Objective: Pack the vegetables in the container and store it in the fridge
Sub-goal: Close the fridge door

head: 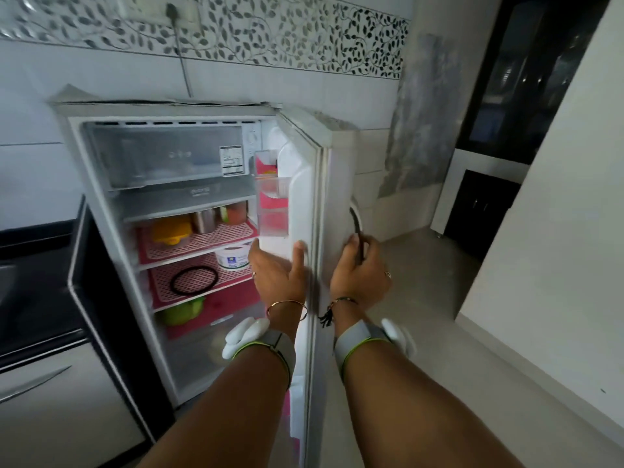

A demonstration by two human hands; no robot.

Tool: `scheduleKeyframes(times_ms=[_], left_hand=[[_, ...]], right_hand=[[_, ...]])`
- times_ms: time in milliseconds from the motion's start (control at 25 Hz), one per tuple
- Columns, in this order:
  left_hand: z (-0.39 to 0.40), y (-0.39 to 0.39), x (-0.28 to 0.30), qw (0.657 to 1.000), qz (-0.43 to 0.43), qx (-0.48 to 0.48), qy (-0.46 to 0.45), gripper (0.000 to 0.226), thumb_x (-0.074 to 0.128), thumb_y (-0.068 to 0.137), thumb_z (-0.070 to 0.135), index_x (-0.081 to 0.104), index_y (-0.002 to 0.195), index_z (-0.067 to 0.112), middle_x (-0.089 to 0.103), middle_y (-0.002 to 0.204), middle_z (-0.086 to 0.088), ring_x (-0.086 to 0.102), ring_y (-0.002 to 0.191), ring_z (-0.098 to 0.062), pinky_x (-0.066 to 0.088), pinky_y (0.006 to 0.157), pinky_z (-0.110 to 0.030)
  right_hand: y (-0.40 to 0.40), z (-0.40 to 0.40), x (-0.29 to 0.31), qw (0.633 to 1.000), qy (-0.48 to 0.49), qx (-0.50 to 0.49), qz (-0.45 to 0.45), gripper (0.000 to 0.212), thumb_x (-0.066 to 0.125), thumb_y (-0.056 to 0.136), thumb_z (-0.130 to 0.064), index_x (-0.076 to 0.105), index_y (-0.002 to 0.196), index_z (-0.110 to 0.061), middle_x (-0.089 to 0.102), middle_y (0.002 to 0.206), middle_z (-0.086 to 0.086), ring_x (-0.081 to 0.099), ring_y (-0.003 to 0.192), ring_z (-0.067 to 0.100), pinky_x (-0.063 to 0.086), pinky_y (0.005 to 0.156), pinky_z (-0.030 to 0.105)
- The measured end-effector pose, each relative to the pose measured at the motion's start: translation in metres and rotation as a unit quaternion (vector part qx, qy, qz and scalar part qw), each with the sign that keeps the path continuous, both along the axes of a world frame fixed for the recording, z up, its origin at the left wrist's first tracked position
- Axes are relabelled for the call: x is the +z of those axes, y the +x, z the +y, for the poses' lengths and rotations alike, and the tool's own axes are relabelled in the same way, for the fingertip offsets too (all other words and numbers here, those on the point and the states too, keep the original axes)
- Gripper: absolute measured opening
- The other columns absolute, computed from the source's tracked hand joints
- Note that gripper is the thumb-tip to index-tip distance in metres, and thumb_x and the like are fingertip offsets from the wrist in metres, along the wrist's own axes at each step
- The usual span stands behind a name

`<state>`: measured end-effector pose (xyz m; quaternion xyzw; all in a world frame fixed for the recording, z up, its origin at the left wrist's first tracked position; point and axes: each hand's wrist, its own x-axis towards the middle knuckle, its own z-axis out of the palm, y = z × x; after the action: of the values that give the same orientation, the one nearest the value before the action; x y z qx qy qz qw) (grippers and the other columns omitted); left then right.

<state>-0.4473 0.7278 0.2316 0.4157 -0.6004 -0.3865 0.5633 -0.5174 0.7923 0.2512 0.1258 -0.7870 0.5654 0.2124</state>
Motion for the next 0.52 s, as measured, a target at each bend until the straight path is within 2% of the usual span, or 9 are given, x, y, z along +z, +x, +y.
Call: scheduleKeyframes(times_ms=[120,200,280,360,440,520], left_hand=[[-0.027,0.041,0.010,0.998,0.011,0.055,0.018,0.094,0.039,0.078,0.065,0.030,0.146,0.000,0.037,0.147,-0.020,0.038,0.137,-0.034,0.034,0.111,-0.042],[-0.050,0.073,0.014,0.995,0.035,0.089,0.019,0.085,0.038,0.082,0.059,0.032,0.145,0.002,0.036,0.149,-0.019,0.038,0.137,-0.032,0.034,0.110,-0.039],[-0.075,0.106,0.014,0.993,0.035,0.112,-0.011,0.081,0.035,0.083,0.057,0.037,0.142,0.001,0.040,0.145,-0.018,0.043,0.133,-0.031,0.034,0.107,-0.031],[-0.104,0.137,0.013,0.991,0.002,0.116,-0.067,0.075,0.036,0.086,0.053,0.040,0.139,0.000,0.046,0.138,-0.017,0.046,0.128,-0.027,0.033,0.104,-0.023],[-0.144,0.165,0.013,0.985,-0.057,0.120,-0.113,0.065,0.044,0.089,0.048,0.044,0.136,0.004,0.050,0.131,-0.013,0.050,0.121,-0.026,0.039,0.104,-0.029],[-0.205,0.195,0.014,0.977,-0.124,0.136,-0.106,0.055,0.054,0.090,0.040,0.048,0.132,0.006,0.052,0.126,-0.013,0.050,0.116,-0.027,0.042,0.100,-0.036]], right_hand=[[0.038,-0.033,-0.001,0.996,0.031,0.061,0.062,0.048,0.050,0.081,-0.055,0.059,0.102,-0.013,0.061,0.105,0.009,0.059,0.096,0.033,0.049,0.079,0.038],[0.069,-0.062,0.001,0.985,0.013,0.160,0.065,0.050,0.055,0.083,-0.051,0.052,0.111,-0.010,0.062,0.109,0.009,0.062,0.097,0.031,0.054,0.078,0.041],[0.102,-0.094,0.003,0.974,0.009,0.218,0.062,0.049,0.053,0.088,-0.049,0.047,0.119,-0.012,0.067,0.111,0.008,0.066,0.096,0.030,0.056,0.077,0.037],[0.131,-0.130,0.006,0.966,0.036,0.240,0.086,0.047,0.052,0.091,-0.047,0.049,0.121,-0.011,0.070,0.110,0.009,0.068,0.095,0.032,0.052,0.072,0.031],[0.160,-0.175,0.009,0.955,0.070,0.269,0.101,0.045,0.051,0.092,-0.046,0.050,0.119,-0.009,0.070,0.107,0.011,0.069,0.092,0.033,0.048,0.067,0.028],[0.196,-0.236,0.012,0.951,0.095,0.281,0.087,0.047,0.049,0.092,-0.048,0.048,0.117,-0.008,0.070,0.106,0.013,0.069,0.092,0.036,0.051,0.068,0.033]])
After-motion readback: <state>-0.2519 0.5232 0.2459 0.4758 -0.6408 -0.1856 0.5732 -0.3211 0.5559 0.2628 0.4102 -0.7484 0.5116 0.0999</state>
